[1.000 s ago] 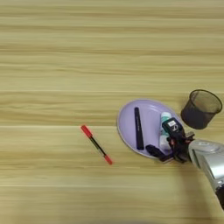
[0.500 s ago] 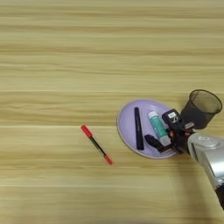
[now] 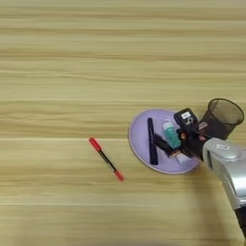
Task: Move the objects on the table
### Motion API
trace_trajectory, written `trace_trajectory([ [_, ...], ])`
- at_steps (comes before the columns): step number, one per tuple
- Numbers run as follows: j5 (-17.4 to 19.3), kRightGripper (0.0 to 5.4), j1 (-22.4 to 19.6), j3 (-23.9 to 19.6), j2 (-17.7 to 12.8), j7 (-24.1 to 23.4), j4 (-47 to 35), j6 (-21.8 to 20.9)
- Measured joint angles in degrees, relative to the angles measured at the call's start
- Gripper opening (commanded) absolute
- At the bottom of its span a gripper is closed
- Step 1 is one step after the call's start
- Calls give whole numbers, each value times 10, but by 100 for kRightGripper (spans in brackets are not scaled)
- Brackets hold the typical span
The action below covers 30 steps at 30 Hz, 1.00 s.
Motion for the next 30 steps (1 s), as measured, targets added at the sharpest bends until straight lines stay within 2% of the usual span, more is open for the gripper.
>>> trace_trajectory([
  [3,0,539,6,3,8,0,-6,-31],
  [13,1,539,12,23,43,0,-11,-97],
  [30,-3,539,24,58,50,13,9,-162],
])
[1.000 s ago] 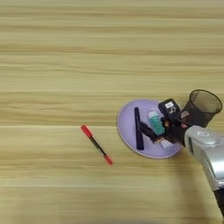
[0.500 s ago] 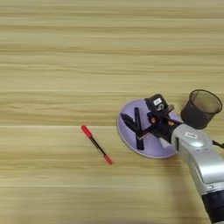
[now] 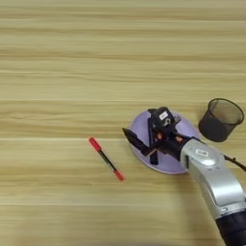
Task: Move the objects on the table
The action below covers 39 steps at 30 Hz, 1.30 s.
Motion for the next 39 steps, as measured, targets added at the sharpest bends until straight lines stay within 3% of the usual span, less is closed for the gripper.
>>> trace_trajectory([
  [9,-8,539,18,35,3,13,5,-22],
  [39,-19,539,55,99,2,40,-6,-23],
])
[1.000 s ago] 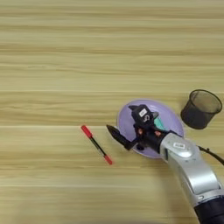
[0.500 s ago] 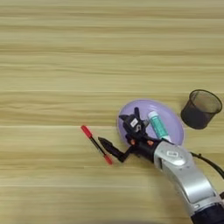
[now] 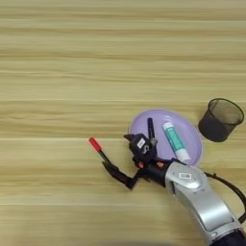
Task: Move the objects on the table
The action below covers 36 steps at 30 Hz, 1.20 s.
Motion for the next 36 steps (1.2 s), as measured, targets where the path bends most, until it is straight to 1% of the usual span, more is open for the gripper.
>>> trace_trajectory([
  [20,-20,539,0,25,1,-2,31,4],
  [24,-27,539,0,30,2,-4,46,12],
  [29,-31,539,-1,30,5,-14,55,14],
  [36,-41,539,-3,32,16,-27,73,29],
])
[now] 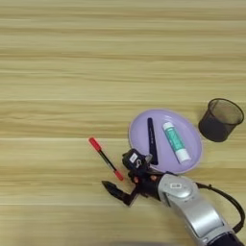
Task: Move the objects on the table
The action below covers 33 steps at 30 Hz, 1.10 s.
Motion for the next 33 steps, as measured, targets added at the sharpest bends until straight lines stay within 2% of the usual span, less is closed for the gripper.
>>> trace_trajectory([
  [13,-6,539,-15,-2,7,-13,20,33],
  [33,-28,539,-51,0,18,-28,80,27],
])
